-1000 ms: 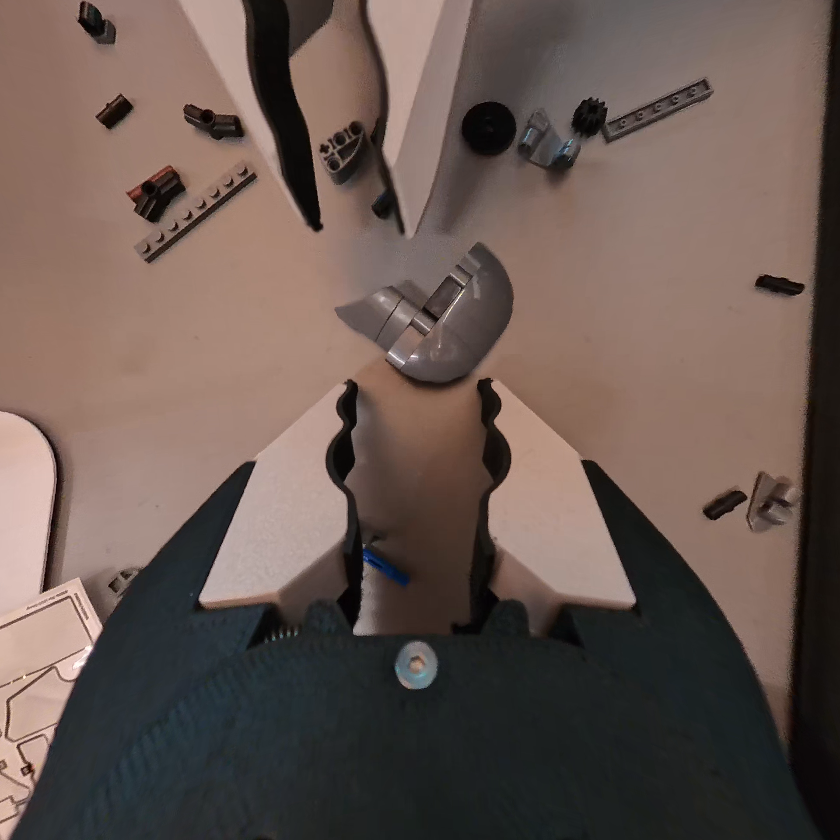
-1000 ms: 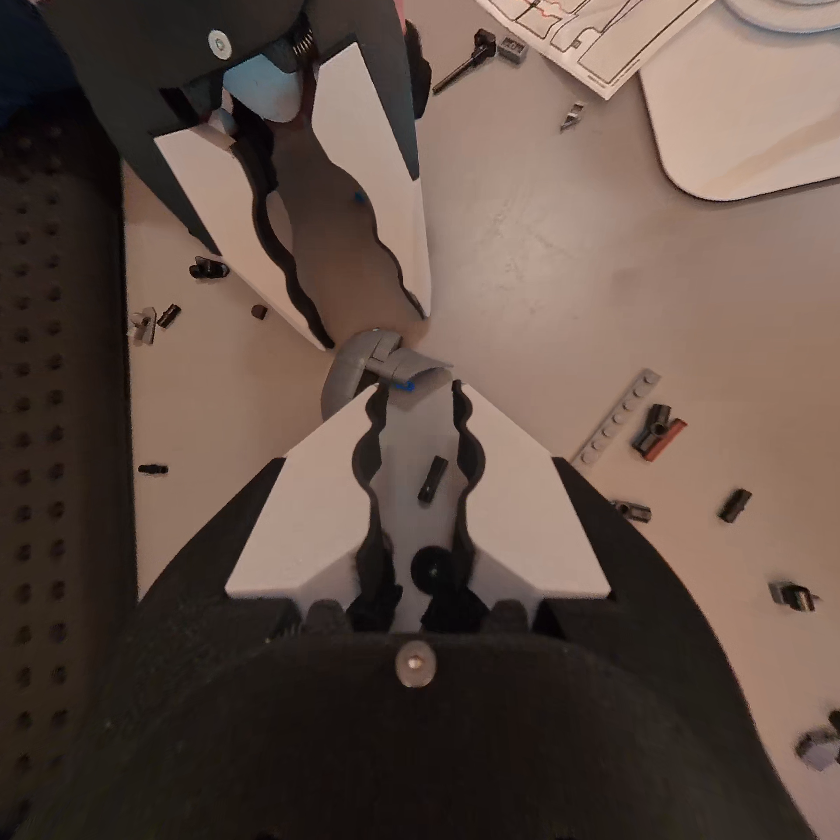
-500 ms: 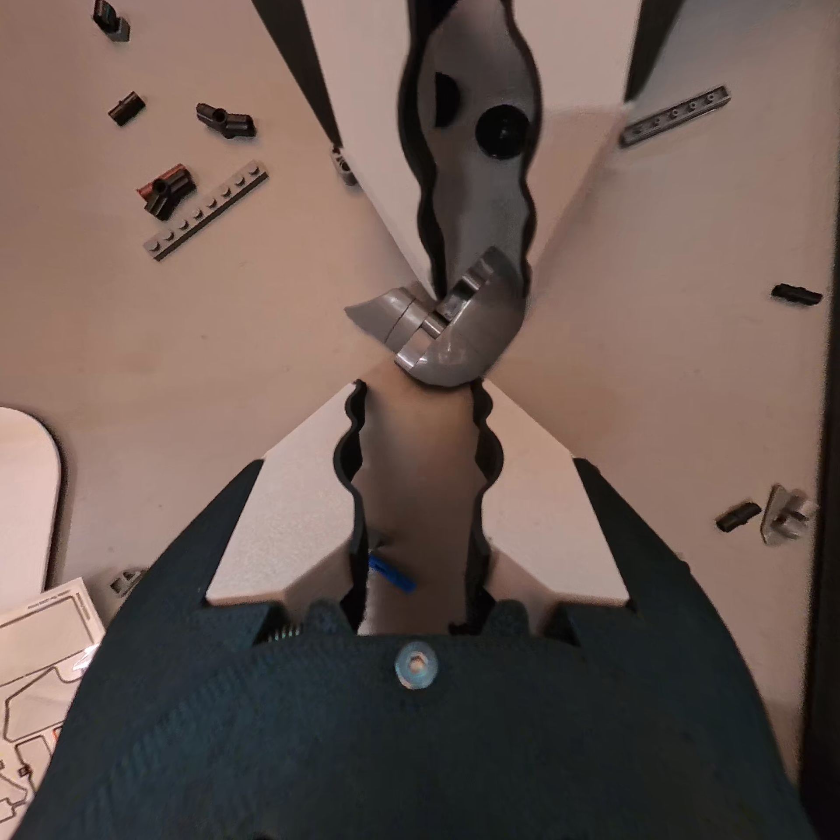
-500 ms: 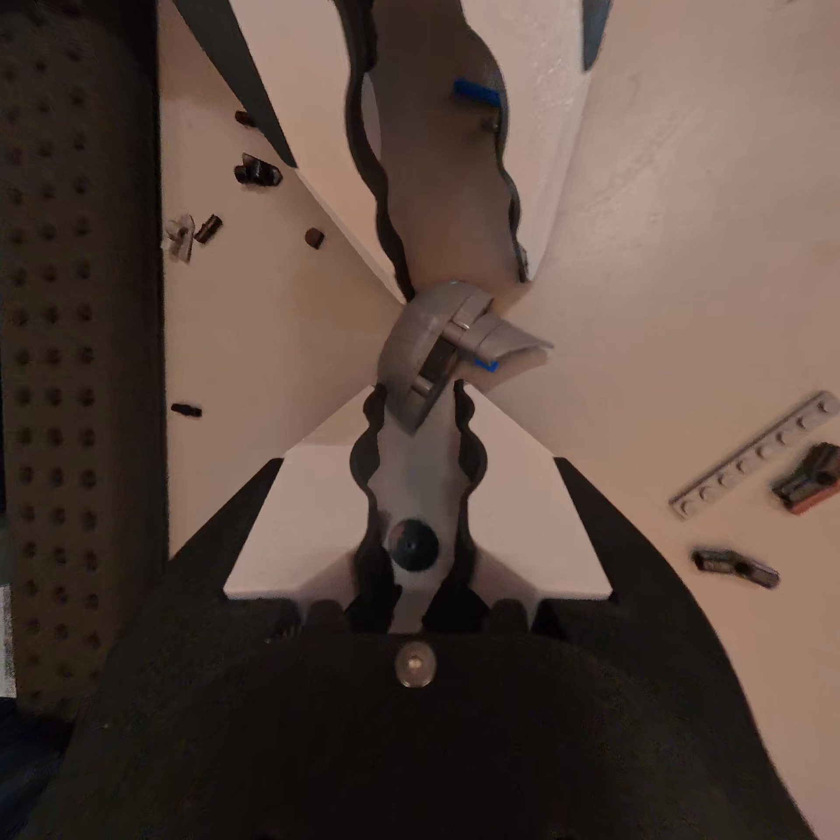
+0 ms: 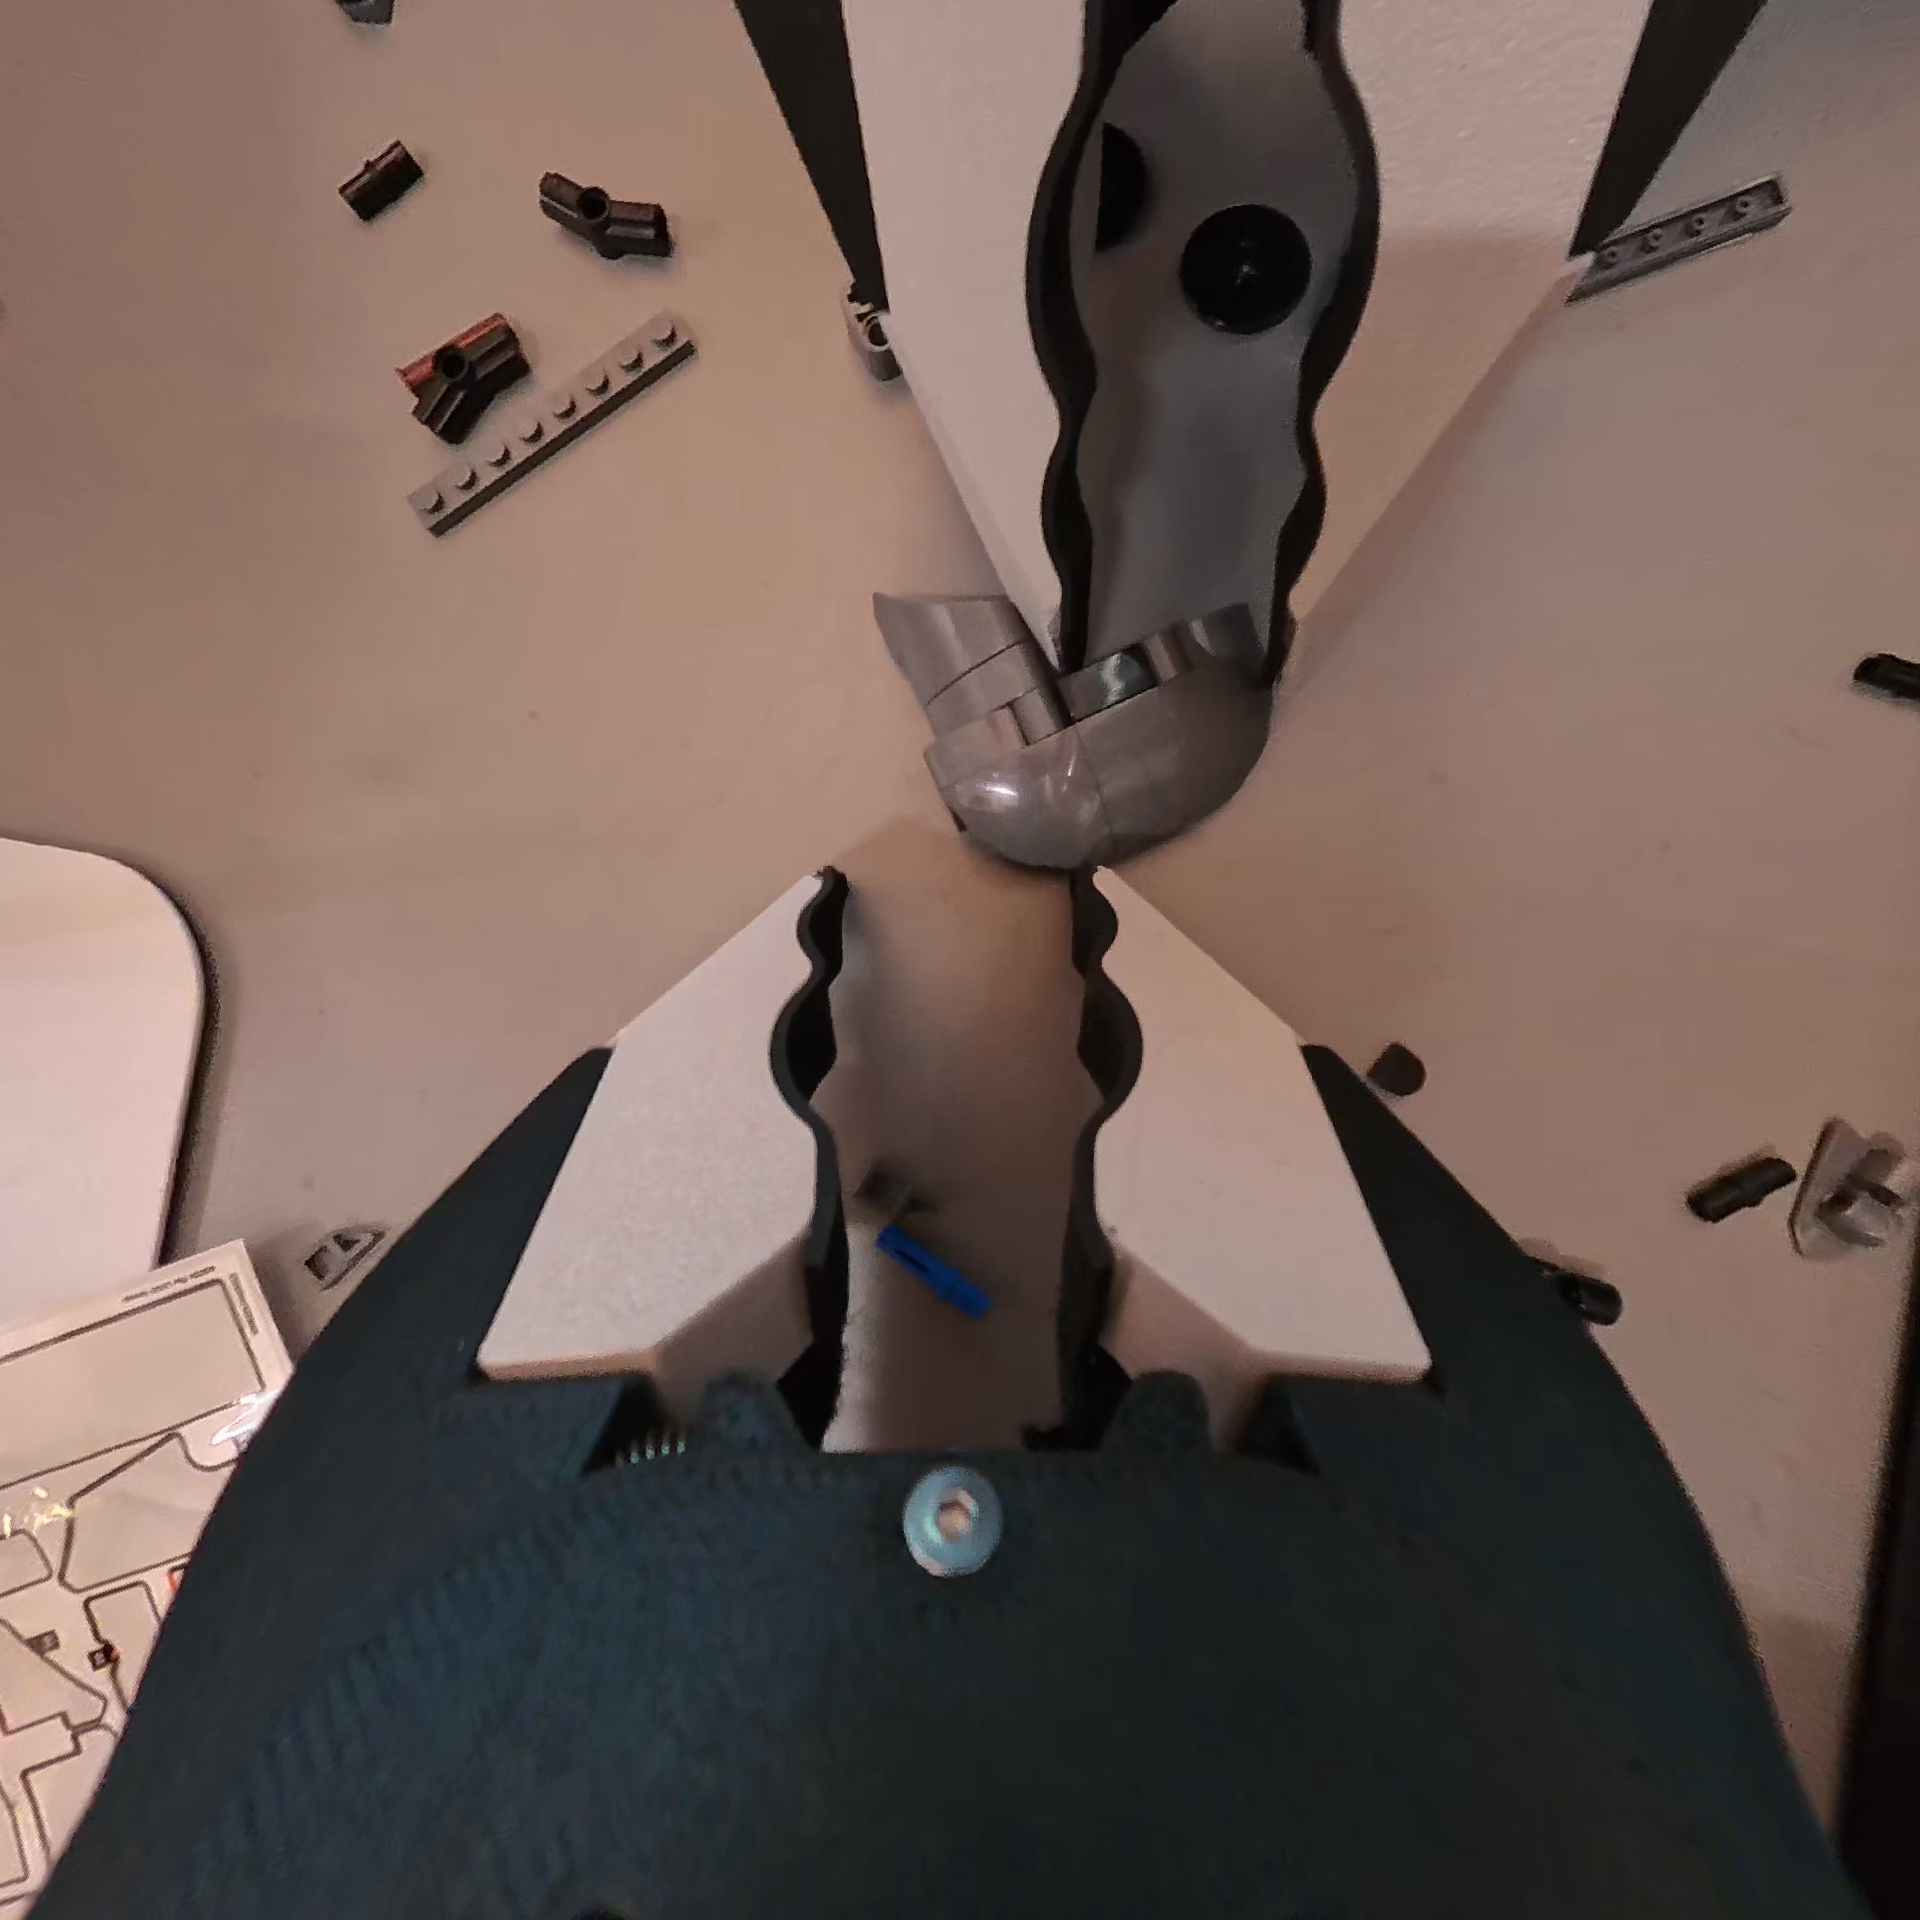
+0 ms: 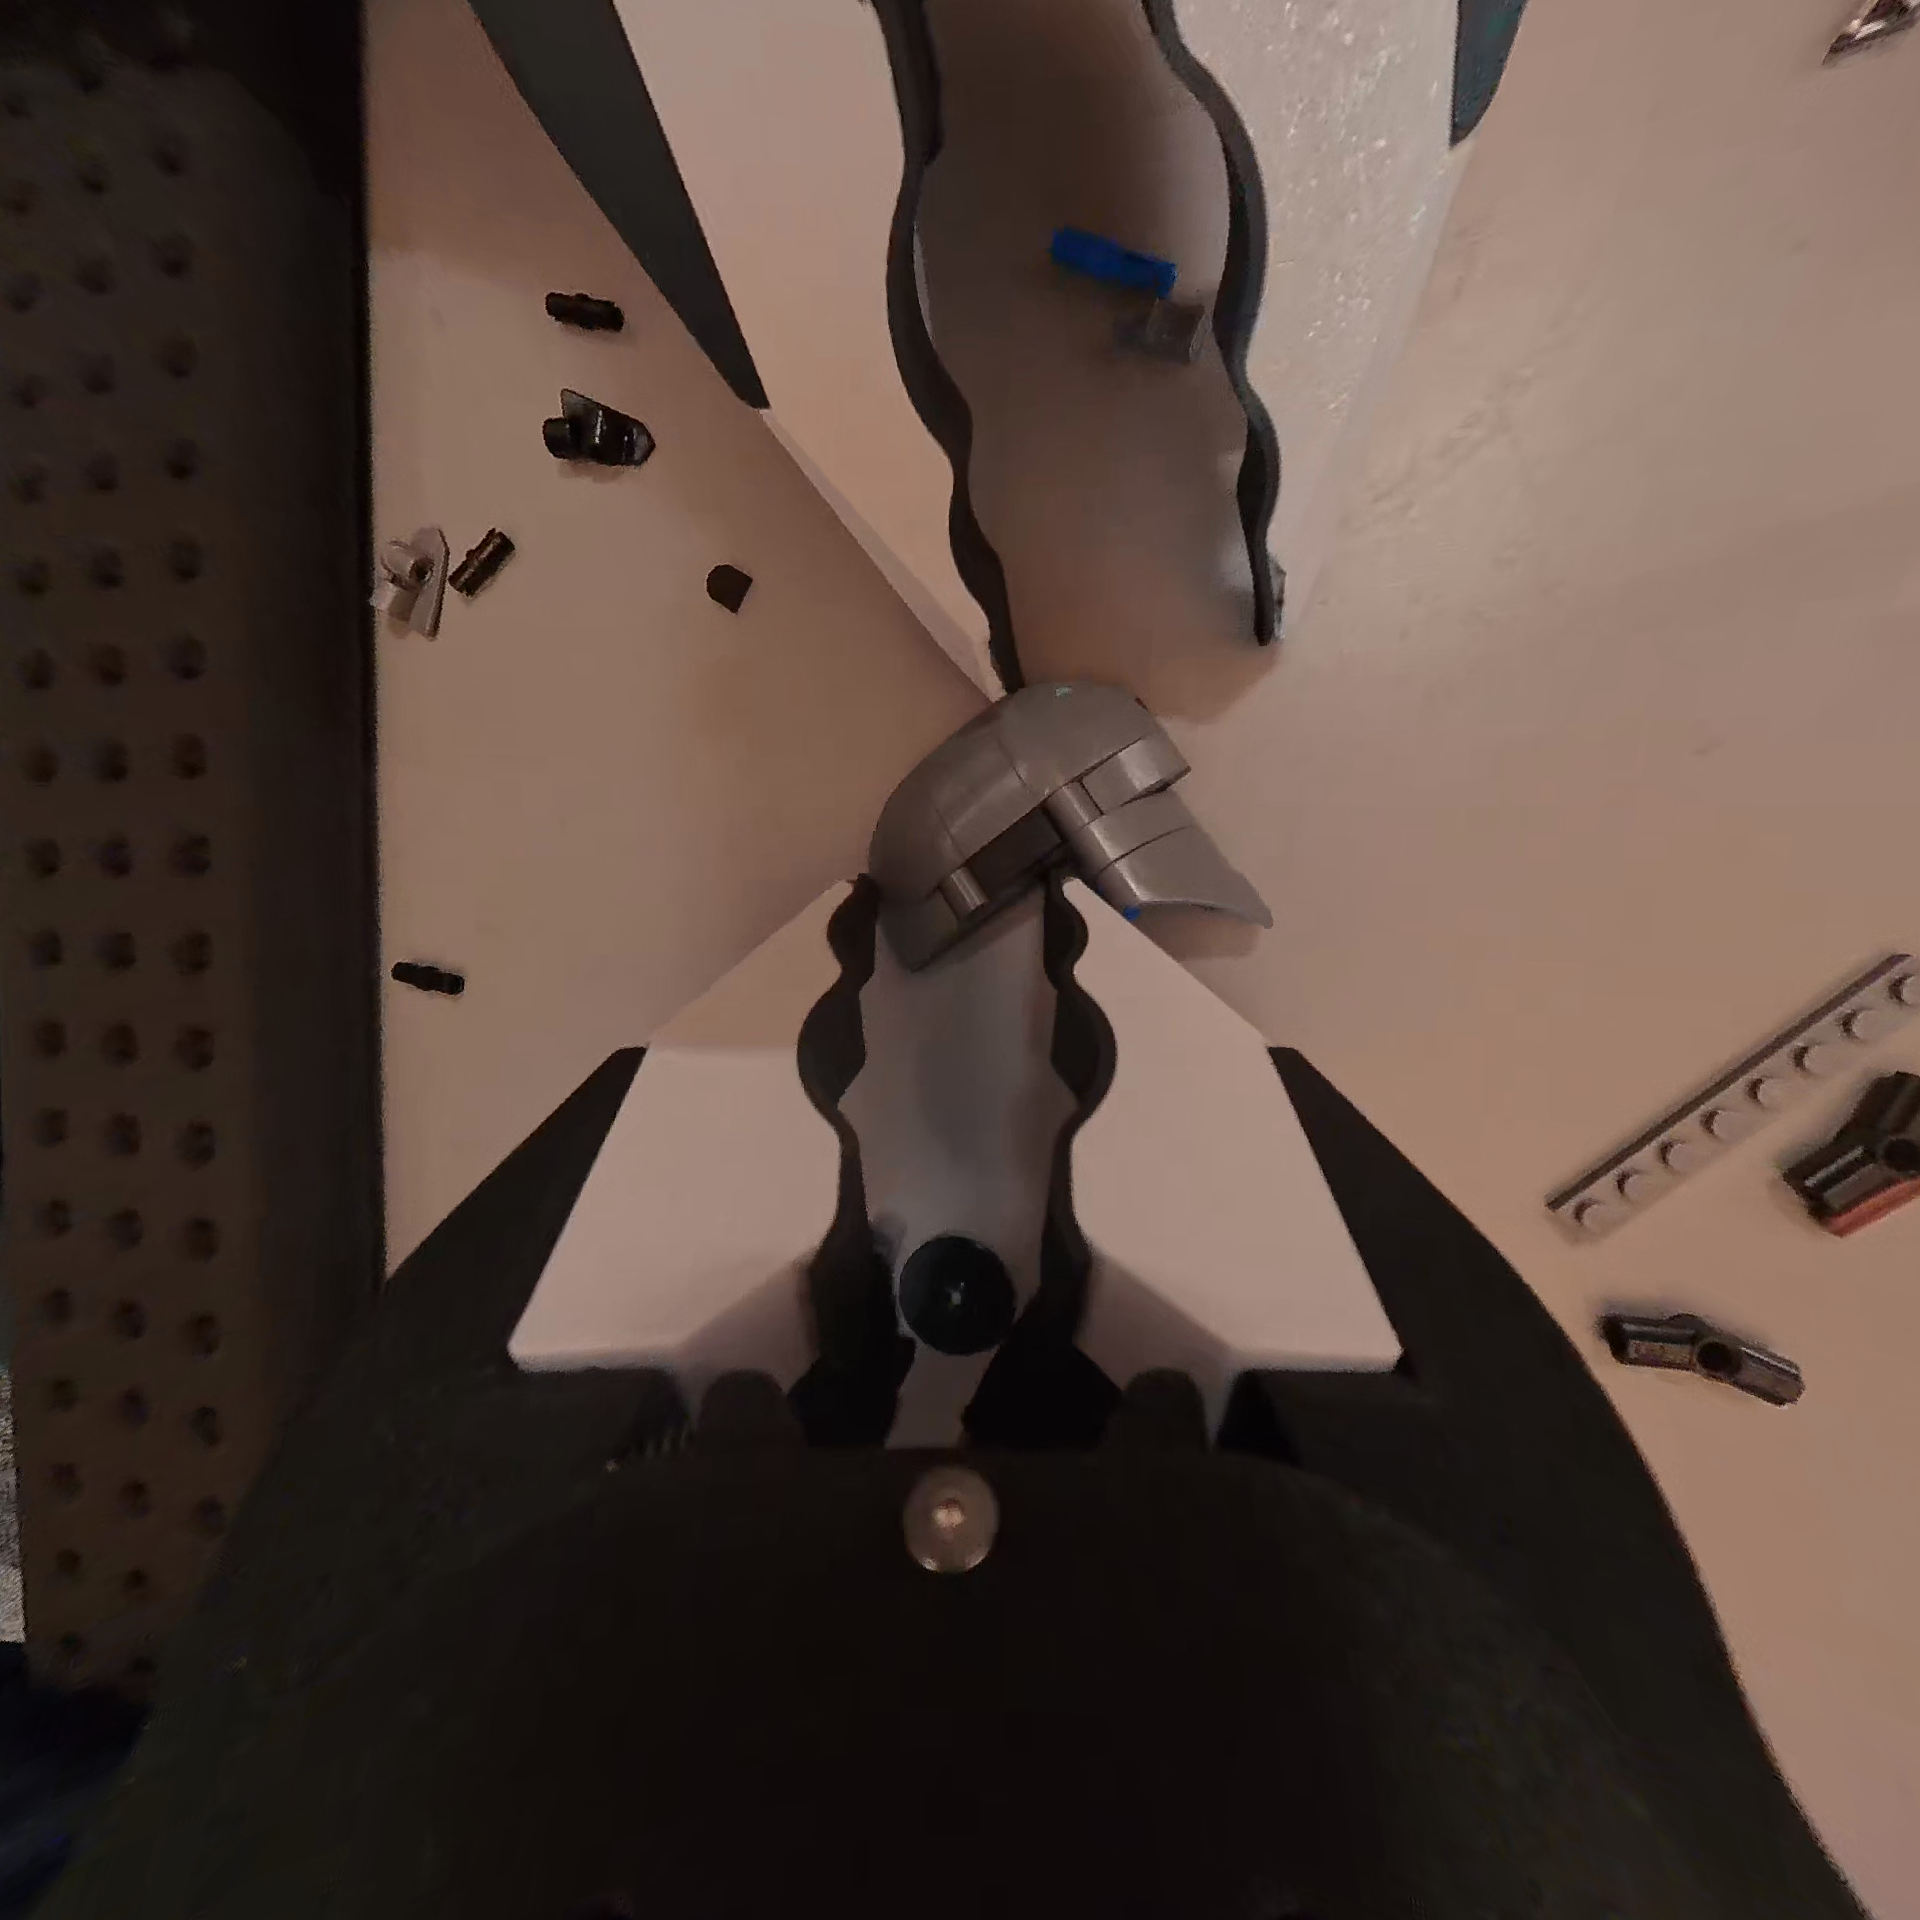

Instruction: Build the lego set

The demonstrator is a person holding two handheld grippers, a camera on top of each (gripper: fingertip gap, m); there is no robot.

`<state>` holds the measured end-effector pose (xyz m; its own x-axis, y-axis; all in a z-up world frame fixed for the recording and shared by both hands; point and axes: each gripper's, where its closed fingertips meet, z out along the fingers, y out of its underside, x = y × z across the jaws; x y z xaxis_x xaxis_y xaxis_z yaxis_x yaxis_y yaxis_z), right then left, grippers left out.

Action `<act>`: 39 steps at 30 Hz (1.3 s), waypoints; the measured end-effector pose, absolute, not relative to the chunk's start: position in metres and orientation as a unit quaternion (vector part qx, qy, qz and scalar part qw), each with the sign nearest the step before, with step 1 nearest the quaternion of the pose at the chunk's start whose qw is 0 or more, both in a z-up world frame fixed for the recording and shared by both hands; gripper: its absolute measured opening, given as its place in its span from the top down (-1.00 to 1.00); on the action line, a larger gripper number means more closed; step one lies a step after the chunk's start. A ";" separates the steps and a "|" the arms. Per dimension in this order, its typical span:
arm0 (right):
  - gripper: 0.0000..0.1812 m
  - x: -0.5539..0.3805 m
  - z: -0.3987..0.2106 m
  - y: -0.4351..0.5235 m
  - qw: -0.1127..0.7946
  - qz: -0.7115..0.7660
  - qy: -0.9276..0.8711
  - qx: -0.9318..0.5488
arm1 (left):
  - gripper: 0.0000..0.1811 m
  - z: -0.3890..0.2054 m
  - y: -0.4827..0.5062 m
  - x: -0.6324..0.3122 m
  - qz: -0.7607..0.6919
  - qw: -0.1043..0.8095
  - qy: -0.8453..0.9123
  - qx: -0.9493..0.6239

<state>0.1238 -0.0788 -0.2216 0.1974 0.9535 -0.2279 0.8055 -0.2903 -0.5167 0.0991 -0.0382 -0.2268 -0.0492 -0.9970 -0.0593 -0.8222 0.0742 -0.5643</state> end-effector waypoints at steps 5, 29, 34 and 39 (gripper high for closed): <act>0.64 0.123 -0.218 -0.075 0.155 0.261 -0.571 -0.763 | 0.57 -0.226 -0.030 0.097 -0.182 0.234 0.689 -0.661; 0.67 0.119 -0.217 -0.085 0.143 0.271 -0.589 -0.748 | 0.55 -0.220 -0.036 0.091 -0.198 0.224 0.690 -0.659; 0.73 0.143 -0.202 -0.086 0.147 0.261 -0.600 -0.742 | 0.56 -0.215 -0.035 0.094 -0.201 0.236 0.689 -0.655; 0.78 0.173 -0.205 -0.115 0.083 0.237 -0.649 -0.718 | 0.56 -0.219 -0.037 0.094 -0.200 0.230 0.692 -0.655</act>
